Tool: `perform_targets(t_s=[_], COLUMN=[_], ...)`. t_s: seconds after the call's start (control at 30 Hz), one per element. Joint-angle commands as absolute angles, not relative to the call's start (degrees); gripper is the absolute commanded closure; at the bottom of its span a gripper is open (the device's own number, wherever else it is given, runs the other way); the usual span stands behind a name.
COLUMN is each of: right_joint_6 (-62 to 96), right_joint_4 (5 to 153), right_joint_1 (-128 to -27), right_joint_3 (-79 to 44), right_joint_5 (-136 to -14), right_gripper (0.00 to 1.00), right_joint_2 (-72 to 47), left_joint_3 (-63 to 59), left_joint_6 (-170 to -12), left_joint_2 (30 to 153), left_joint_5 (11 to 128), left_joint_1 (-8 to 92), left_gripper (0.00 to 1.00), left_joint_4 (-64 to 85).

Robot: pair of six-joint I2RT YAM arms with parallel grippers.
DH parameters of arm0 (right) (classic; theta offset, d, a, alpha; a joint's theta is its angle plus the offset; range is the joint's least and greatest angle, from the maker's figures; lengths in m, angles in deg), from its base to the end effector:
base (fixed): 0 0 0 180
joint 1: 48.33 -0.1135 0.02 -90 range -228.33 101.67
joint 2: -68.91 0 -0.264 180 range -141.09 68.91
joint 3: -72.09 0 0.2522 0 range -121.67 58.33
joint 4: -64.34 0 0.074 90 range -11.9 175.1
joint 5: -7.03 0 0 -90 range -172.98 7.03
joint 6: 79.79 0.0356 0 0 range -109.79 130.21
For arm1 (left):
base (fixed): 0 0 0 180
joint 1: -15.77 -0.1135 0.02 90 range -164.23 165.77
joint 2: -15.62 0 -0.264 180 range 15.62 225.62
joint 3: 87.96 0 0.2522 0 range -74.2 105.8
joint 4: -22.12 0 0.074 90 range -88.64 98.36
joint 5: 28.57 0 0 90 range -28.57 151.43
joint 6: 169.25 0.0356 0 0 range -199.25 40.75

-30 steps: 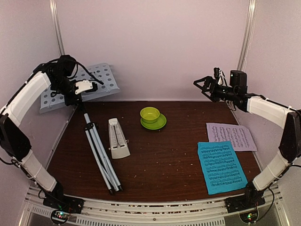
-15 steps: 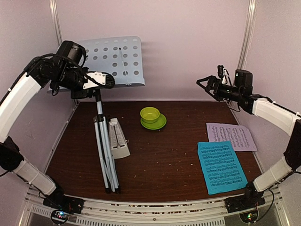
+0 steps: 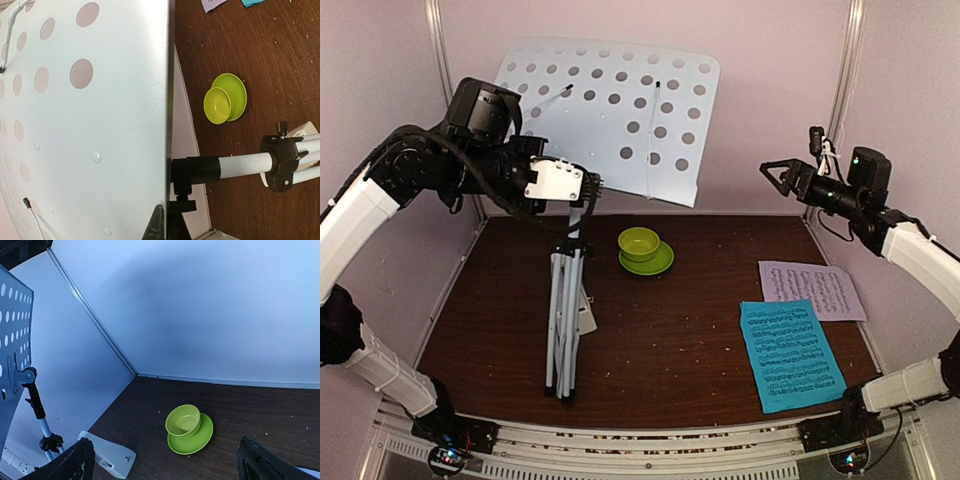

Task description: Set up the instrument practice props

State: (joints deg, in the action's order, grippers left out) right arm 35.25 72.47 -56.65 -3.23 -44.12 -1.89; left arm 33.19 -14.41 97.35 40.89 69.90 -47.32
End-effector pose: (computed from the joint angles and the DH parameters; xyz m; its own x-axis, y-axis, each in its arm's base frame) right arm 0.2799 0.0635 0.3763 -0.3663 0.2796 -0.8875 -0.6370 0.6199 0.4582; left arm 0.1682 -0.2113 0.4812 0.4011 0.8918 -0.2092 0.5123 -0.0290 0.8583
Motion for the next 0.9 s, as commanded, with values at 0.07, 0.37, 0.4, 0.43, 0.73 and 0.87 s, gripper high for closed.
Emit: perform_targets(t_s=[0.07, 0.37, 0.4, 0.43, 0.73, 0.87], right_joint_6=[47.78, 49.94, 51.15, 52.12, 49.17, 50.24], right_joint_4=[63.53, 54.69, 52.95, 51.66, 56.02, 53.59], right_joint_1=[-59.33, -70.23, -70.98, -71.77, -80.24, -82.53], right_joint_3=[-1.53, 2.53, 2.60, 2.42, -4.26, -4.58], right_joint_5=[-35.46, -33.97, -33.43, -32.88, -32.03, -30.16], right_gripper=[0.00, 0.00, 0.00, 0.00, 0.06, 0.10], right_joint_2=[-4.34, -2.93, -3.47, -4.03, -7.61, -8.93], left_joint_3=[40.11, 39.90, 39.84, 39.86, 40.45, 41.44], left_joint_6=[-12.85, -17.75, -18.26, -18.74, -21.66, -23.21], left_joint_2=[95.00, 96.56, 96.82, 97.09, 100.07, 100.84], left_joint_5=[41.57, 51.56, 52.47, 53.27, 59.77, 61.28], left_joint_1=[73.95, 75.81, 76.01, 76.17, 77.77, 78.00], left_gripper=[1.00, 1.00, 1.00, 1.00, 1.00, 1.00], left_joint_4=[-19.68, -10.24, -9.55, -8.94, -6.65, -6.81])
